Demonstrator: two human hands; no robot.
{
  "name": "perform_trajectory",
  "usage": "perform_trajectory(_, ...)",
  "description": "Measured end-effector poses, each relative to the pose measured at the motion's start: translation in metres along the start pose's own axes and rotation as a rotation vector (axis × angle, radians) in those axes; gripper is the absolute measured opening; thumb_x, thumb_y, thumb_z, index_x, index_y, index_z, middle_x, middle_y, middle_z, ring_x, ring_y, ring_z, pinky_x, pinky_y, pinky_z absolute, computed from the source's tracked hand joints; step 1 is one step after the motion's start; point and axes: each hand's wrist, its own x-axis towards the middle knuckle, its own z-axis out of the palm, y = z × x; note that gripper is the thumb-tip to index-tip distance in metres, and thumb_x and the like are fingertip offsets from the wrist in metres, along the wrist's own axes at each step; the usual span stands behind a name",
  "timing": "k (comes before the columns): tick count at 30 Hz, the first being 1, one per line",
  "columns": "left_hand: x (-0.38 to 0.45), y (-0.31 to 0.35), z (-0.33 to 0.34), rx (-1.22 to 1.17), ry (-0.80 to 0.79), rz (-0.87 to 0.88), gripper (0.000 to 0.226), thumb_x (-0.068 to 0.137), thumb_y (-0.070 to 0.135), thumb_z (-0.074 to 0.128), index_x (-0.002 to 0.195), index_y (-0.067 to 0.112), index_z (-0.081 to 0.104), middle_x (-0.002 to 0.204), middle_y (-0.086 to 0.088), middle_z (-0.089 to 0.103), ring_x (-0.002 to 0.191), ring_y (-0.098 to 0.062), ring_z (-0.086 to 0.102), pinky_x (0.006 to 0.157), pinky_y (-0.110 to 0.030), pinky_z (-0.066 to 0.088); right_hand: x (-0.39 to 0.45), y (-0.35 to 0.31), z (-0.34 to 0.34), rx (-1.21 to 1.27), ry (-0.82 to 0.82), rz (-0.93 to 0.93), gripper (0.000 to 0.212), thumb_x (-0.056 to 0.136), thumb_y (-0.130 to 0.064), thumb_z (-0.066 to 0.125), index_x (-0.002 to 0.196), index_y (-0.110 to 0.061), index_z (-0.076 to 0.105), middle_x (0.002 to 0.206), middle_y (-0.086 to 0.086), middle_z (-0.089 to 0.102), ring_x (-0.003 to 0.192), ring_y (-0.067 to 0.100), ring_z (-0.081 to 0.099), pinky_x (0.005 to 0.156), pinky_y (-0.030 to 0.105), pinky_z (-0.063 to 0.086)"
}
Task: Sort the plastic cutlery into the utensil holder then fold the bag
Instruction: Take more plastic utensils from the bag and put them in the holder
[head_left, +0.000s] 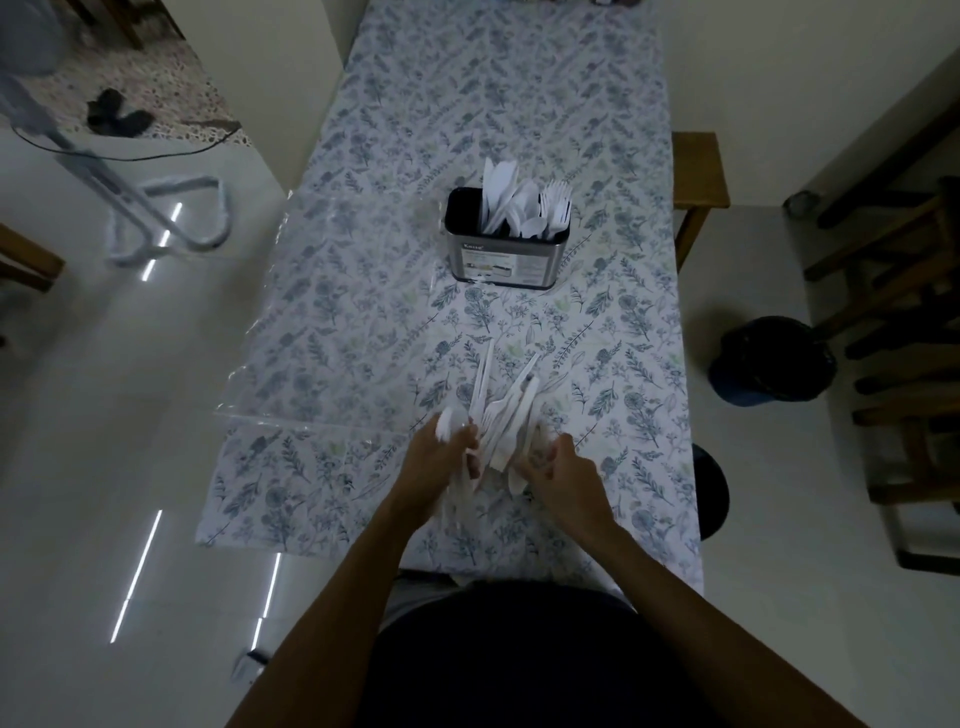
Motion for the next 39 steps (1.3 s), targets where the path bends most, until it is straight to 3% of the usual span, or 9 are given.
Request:
perform_trajectory(3, 0.005, 0.004, -0.005, -0.075, 0.078, -0.001, 0.016, 0.098, 0.015, 0.066, 0.109, 0.003, 0.066, 0.083, -0.012, 0.062, 0.065, -0.020, 0.059, 0.058, -0.034, 0.054, 0.001, 0.003, 0.010, -0.095, -0.004, 0.010, 0.040, 0.086, -0.029, 0.076, 0.106, -0.010, 0.046, 0.093, 0.000, 0.064, 0.080, 0.021, 0.064, 0.054, 0.021, 0.036)
perform_trajectory(8, 0.006, 0.015, -0.009, -0.060, 0.163, 0.116, 0.033, 0.090, 0.026, 0.078, 0.103, 0.000, 0.064, 0.073, -0.016, 0.059, 0.060, -0.024, 0.054, 0.054, -0.033, 0.049, 0.008, 0.004, -0.006, -0.121, 0.190, 0.093, 0.021, 0.098, -0.011, 0.054, 0.114, 0.000, 0.050, 0.098, 0.011, 0.061, 0.070, 0.019, 0.058, 0.043, 0.014, 0.030)
perform_trajectory(13, 0.002, 0.049, 0.008, 0.006, 0.342, 0.334, 0.027, 0.091, 0.028, 0.078, 0.101, 0.009, 0.062, 0.074, -0.007, 0.065, 0.056, -0.015, 0.058, 0.051, -0.027, 0.053, 0.017, 0.001, -0.030, -0.293, 0.389, -0.170, 0.021, 0.097, -0.001, 0.054, 0.118, -0.007, 0.055, 0.106, 0.016, 0.047, 0.063, 0.012, 0.039, 0.049, 0.017, 0.029)
perform_trajectory(17, 0.011, 0.067, 0.017, 0.397, 0.189, 0.371, 0.025, 0.091, 0.039, 0.075, 0.098, 0.019, 0.062, 0.089, 0.001, 0.070, 0.063, -0.010, 0.065, 0.054, -0.017, 0.052, 0.021, -0.033, -0.040, -0.324, 0.301, -0.406, 0.011, 0.096, -0.035, 0.060, 0.094, -0.026, 0.054, 0.090, 0.001, 0.048, 0.064, 0.010, 0.047, 0.056, 0.031, 0.039)
perform_trajectory(19, 0.014, 0.066, 0.018, 0.518, 0.007, 0.327, 0.020, 0.096, 0.041, 0.068, 0.098, 0.023, 0.062, 0.094, -0.003, 0.072, 0.067, -0.014, 0.071, 0.058, -0.029, 0.060, 0.021, -0.052, -0.041, -0.240, 0.255, -0.553, 0.015, 0.097, -0.032, 0.060, 0.099, -0.017, 0.062, 0.090, -0.003, 0.053, 0.071, 0.002, 0.054, 0.064, 0.027, 0.042)
perform_trajectory(23, 0.003, 0.057, 0.010, 0.241, -0.140, 0.218, 0.026, 0.104, 0.029, 0.059, 0.113, 0.005, 0.062, 0.099, -0.012, 0.075, 0.074, -0.018, 0.076, 0.055, -0.030, 0.059, 0.021, -0.071, -0.038, -0.044, 0.231, -0.581, 0.011, 0.095, -0.019, 0.067, 0.103, -0.015, 0.061, 0.097, 0.001, 0.065, 0.086, 0.015, 0.066, 0.074, 0.027, 0.056)
perform_trajectory(28, -0.006, 0.035, -0.011, 0.156, -0.171, 0.113, 0.028, 0.102, 0.036, 0.060, 0.112, 0.010, 0.067, 0.098, -0.011, 0.076, 0.070, -0.019, 0.069, 0.063, -0.032, 0.058, 0.035, -0.067, -0.029, 0.075, 0.065, -0.510, 0.035, 0.090, -0.021, 0.072, 0.123, -0.021, 0.059, 0.114, -0.001, 0.066, 0.100, 0.011, 0.064, 0.081, 0.027, 0.058)
perform_trajectory(33, -0.008, 0.013, -0.042, -0.326, 0.161, -0.076, 0.035, 0.102, 0.037, 0.058, 0.124, 0.010, 0.061, 0.106, -0.013, 0.076, 0.073, -0.019, 0.072, 0.073, -0.039, 0.060, 0.069, -0.038, -0.011, -0.423, 0.079, -0.563, 0.031, 0.094, -0.010, 0.059, 0.123, -0.019, 0.066, 0.125, 0.006, 0.062, 0.110, 0.028, 0.056, 0.088, 0.041, 0.053)
perform_trajectory(39, -0.016, -0.002, -0.064, -0.292, 0.229, -0.059, 0.040, 0.100, 0.045, 0.059, 0.126, 0.016, 0.061, 0.113, -0.014, 0.075, 0.080, -0.021, 0.073, 0.074, -0.037, 0.057, 0.059, -0.004, 0.022, -0.690, -0.072, -0.796, 0.039, 0.085, -0.005, 0.059, 0.120, -0.018, 0.071, 0.130, 0.001, 0.066, 0.113, 0.029, 0.060, 0.092, 0.043, 0.052)
